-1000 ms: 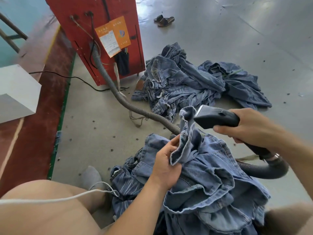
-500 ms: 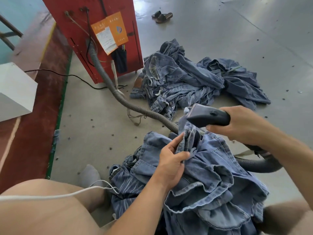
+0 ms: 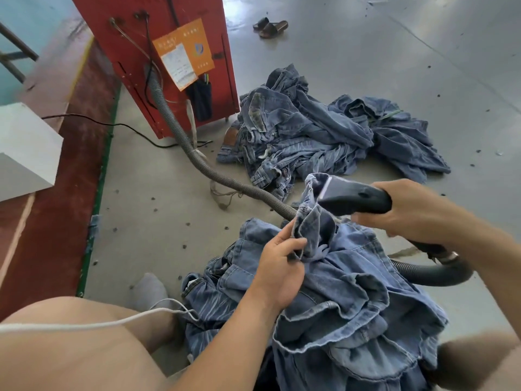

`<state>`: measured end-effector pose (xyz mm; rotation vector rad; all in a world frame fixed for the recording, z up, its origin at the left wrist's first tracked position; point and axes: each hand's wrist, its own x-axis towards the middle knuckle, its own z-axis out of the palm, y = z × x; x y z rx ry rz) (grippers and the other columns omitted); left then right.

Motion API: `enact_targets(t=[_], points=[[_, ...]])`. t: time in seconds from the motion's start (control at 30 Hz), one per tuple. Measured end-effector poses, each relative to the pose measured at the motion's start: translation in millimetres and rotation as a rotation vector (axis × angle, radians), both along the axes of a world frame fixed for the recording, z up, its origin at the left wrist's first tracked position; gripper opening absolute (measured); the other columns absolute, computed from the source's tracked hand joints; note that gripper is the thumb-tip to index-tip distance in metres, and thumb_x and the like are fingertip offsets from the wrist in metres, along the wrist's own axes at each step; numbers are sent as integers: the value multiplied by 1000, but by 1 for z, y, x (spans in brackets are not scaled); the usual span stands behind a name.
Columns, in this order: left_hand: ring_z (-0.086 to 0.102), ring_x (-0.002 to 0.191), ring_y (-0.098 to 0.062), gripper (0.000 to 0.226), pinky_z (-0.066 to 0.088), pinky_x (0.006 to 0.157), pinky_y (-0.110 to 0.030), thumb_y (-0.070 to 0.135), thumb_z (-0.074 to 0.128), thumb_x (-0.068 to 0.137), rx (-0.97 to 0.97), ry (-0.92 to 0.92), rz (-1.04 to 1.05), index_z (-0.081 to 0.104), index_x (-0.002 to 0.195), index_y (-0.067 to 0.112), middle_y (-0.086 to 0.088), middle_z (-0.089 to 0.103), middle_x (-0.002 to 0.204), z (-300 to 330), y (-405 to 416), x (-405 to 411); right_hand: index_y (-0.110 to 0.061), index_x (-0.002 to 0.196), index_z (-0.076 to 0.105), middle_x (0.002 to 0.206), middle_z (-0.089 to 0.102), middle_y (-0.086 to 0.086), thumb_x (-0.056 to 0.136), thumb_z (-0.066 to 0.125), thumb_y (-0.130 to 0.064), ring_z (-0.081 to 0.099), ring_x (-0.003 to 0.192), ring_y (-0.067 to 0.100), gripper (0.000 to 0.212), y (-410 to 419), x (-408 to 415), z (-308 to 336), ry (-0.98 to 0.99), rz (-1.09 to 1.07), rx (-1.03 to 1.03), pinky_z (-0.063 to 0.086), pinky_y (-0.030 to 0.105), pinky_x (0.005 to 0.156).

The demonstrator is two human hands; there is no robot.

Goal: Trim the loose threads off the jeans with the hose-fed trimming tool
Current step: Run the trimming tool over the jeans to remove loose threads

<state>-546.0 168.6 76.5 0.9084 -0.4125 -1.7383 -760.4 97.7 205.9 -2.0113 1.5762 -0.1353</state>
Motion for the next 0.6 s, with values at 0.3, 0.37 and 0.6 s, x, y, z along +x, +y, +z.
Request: enact_targets(t=[0.3,0.37,0.6], points=[[64,113,-28,56,54,94,-37,-16,41,100,-25,128,-68,55,147,11,-17,68,127,7,-2,0,-30,78,64,64,65,-8,82,78,-46,58,56,6,22,10,21,-20,115,97,-11,39,26,52],[58,131,-31,62,45,111,-45,-21,39,98,-37,110,-65,49,151,9,-18,61,142,8,-4,2,-31,76,64,63,65,-9,82,78,-47,59,55,6,23,9,20,-19,71,46,-68,41,29,52],[52,139,-31,67,38,119,-47,-26,38,95,-63,63,-85,50,150,10,-14,58,147,8,1,-2,-35,76,69,55,66,-5,83,81,-37,55,42,5,14,7,6,4,8,78,154,41,19,44]])
